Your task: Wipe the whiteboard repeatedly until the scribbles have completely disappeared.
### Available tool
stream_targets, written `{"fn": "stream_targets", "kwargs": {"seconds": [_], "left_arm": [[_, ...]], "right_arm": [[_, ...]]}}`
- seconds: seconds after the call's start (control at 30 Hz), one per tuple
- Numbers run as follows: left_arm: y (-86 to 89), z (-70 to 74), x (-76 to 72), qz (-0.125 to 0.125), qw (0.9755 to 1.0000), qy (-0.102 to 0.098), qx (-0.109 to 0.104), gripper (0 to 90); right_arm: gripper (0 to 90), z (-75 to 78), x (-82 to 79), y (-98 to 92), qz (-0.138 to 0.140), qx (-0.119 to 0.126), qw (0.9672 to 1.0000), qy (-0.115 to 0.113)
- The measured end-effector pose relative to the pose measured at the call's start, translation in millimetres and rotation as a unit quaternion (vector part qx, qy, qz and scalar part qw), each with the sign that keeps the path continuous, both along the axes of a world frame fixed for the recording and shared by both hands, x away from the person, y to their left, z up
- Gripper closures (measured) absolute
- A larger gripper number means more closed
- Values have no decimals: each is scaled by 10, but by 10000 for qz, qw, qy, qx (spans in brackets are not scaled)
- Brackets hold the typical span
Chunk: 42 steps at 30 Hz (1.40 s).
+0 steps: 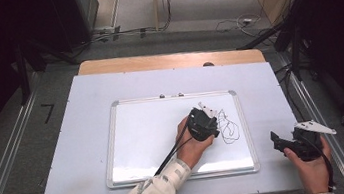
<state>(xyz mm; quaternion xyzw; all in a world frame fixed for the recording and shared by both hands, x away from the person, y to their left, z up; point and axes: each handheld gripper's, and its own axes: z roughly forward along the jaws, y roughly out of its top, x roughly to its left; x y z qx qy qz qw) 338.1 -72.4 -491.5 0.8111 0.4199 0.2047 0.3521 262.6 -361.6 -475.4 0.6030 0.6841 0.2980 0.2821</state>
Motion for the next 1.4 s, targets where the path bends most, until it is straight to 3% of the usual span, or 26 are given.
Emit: {"fn": "stream_targets", "kwargs": {"seconds": [1.4], "left_arm": [[-373, 5, -27, -285, 9996, -39, 73, 411]], "right_arm": [[154, 5, 1, 7, -3, 1, 10000, -7]]}}
